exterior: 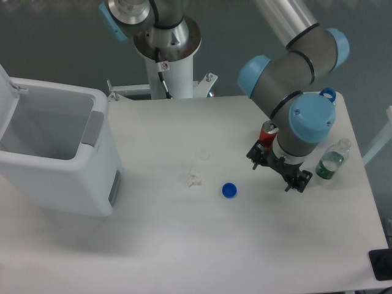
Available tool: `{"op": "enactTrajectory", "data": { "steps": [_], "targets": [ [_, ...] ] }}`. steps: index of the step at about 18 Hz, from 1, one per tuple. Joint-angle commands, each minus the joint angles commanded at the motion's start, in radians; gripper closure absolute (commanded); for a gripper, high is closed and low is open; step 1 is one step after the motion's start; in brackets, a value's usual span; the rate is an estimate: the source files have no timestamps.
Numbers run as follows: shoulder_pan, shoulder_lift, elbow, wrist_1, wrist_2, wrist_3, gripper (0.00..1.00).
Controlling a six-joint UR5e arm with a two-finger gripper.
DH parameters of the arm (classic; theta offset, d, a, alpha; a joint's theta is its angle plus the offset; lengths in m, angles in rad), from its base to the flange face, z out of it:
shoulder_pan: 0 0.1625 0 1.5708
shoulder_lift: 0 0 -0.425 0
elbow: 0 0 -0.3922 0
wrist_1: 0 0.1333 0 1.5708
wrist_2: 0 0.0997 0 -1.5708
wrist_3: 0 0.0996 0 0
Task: Pick up the paper ball
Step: 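Move the gripper from beside the bottles toward the crumpled white paper ball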
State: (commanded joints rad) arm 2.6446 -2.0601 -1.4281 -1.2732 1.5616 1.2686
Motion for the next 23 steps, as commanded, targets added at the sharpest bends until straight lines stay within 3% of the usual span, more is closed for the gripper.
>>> {"op": "enactTrajectory", "data": {
  "steps": [4,9,12,15,18,23],
  "targets": [
    [-0.006,0.006,-0.009,0.0,-0.005,-0.034,0.0],
    [-0.021,0.046,-0.113,0.075,-0.005,-0.063,0.0],
    [-0.028,0.086,-0.167,0.08,-0.006,-0.067,0.0],
    [-0.04,0.109,-0.19,0.08,-0.005,-0.156,0.0],
    [-0.092,0.112,-0.193,0.074,0.0,-0.212,0.0],
    [-0.15,0.132,-0.253,0.078,-0.008,-0.229,0.0]
  ]
}}
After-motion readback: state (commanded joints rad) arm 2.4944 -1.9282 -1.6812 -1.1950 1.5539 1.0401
